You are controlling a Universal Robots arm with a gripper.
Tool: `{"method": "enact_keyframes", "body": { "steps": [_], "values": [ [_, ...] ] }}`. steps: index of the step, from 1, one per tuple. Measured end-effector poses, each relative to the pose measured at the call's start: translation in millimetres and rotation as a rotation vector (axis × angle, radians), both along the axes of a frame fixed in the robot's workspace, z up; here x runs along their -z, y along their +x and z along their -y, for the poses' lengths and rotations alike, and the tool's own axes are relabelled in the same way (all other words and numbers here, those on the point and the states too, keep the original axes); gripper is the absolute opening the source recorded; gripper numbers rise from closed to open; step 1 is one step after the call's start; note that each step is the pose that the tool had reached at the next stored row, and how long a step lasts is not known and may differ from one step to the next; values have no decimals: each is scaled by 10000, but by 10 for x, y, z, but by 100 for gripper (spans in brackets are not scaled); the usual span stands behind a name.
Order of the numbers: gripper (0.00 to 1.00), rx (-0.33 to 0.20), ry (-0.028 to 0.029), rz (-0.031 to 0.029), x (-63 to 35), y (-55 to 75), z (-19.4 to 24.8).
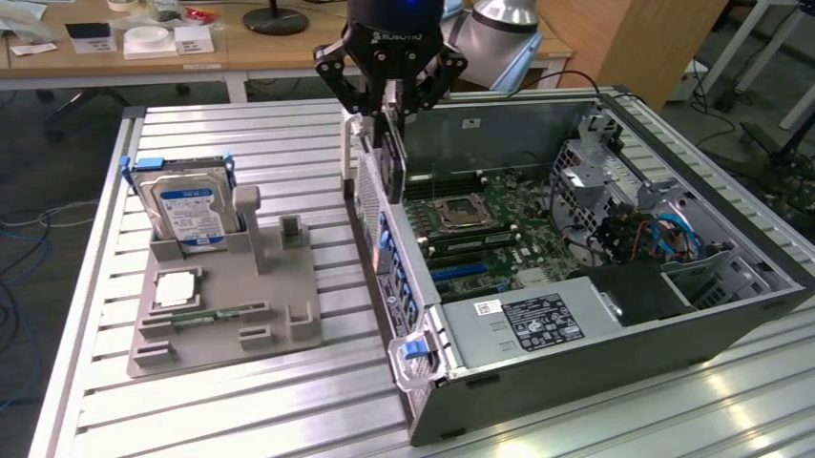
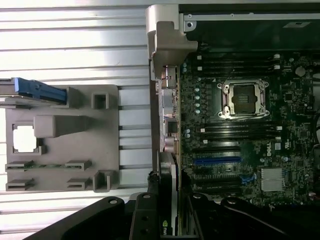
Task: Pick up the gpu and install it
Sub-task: 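Pick up the gpu and move the gpu toward the slot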
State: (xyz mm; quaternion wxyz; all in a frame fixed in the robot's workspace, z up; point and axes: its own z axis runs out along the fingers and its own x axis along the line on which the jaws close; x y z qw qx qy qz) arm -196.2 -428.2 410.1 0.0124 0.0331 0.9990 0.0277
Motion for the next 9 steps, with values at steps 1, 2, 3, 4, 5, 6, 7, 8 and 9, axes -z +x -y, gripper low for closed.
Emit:
{"method": "enact_keyframes", "body": {
  "steps": [1, 2, 3, 4, 5, 6, 7, 8, 9],
  "values": [
    [27, 0, 1, 0, 0, 25, 0],
    [27, 0, 3, 0, 0, 46, 0],
    [27, 0, 4, 0, 0, 69, 0],
    [27, 1, 6, 0, 0, 92, 0],
    [27, 1, 7, -1, -1, 114, 0],
    [27, 0, 9, -1, -1, 136, 0],
    [27, 0, 11, -1, 0, 158, 0],
    [27, 0, 12, -1, 0, 180, 0],
    [27, 0, 15, 0, 0, 203, 0]
  ]
}}
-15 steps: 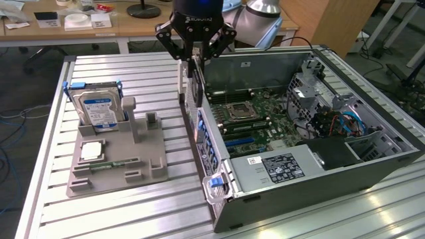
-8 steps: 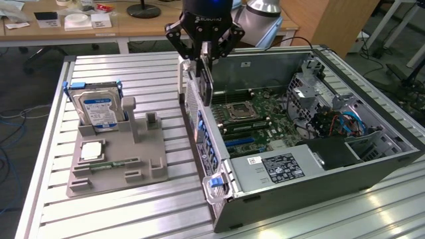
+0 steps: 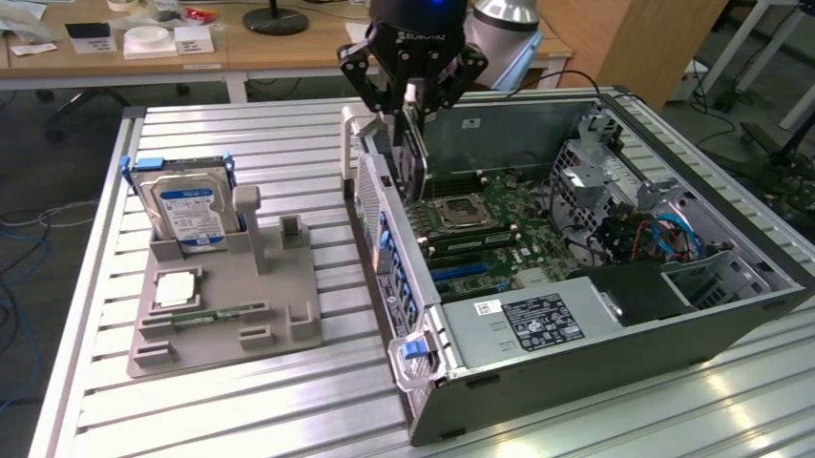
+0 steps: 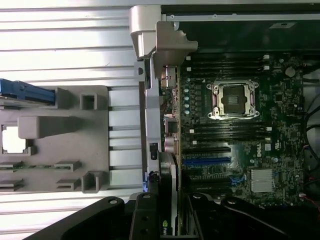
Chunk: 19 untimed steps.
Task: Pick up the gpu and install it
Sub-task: 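Pick up the gpu and move the gpu toward the slot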
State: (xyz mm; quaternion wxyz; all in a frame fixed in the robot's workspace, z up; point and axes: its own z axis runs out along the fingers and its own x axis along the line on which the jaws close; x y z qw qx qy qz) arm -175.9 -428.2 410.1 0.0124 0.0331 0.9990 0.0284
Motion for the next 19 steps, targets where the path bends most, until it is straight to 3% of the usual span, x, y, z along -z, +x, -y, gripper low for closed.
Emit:
{"method": "enact_keyframes", "body": {
  "steps": [19],
  "values": [
    [27, 1, 35, 0, 0, 416, 0]
  ]
}}
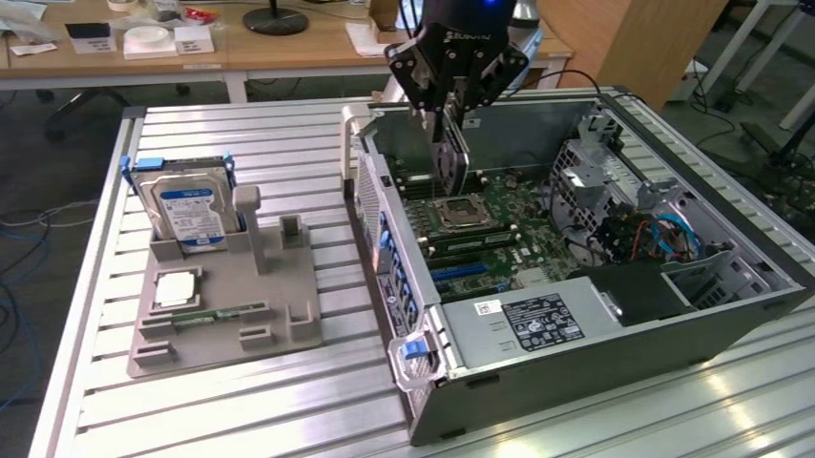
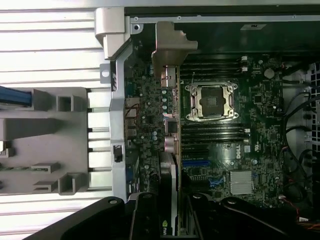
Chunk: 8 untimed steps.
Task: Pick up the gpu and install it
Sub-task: 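Pick up the gpu and move the gpu toward the slot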
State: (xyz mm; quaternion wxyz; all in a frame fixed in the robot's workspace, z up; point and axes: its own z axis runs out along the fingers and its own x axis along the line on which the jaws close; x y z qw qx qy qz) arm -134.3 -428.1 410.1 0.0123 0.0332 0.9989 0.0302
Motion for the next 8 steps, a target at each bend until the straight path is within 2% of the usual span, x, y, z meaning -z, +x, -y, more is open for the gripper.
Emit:
{"method": "enact_keyframes", "body": {
  "steps": [8],
  "values": [
    [27, 0, 26, -1, 0, 175, 0]
  ]
}}
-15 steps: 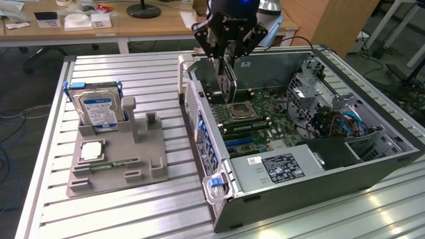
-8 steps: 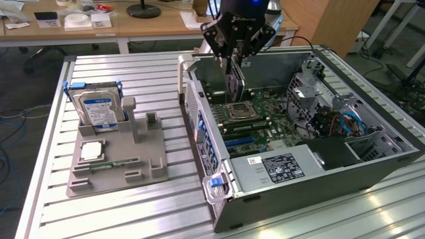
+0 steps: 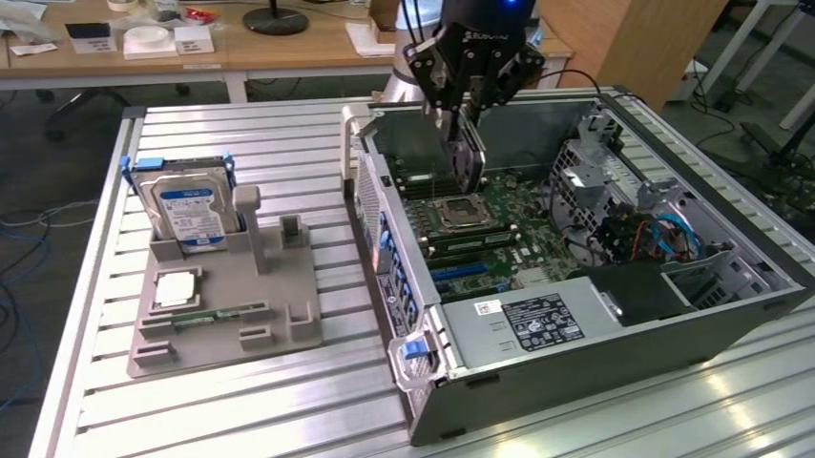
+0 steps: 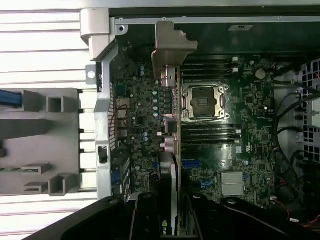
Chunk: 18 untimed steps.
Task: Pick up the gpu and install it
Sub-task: 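Pick up the gpu and move the gpu toward the slot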
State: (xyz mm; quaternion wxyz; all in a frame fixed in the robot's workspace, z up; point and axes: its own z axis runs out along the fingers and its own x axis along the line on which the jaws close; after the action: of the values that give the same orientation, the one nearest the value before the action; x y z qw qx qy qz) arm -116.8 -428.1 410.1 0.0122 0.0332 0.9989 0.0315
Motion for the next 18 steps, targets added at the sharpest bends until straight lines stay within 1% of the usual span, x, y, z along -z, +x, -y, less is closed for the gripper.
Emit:
{"method": "enact_keyframes", "body": {
  "steps": [18],
  "values": [
    [27, -1, 42, 0, 0, 361, 0]
  ]
}}
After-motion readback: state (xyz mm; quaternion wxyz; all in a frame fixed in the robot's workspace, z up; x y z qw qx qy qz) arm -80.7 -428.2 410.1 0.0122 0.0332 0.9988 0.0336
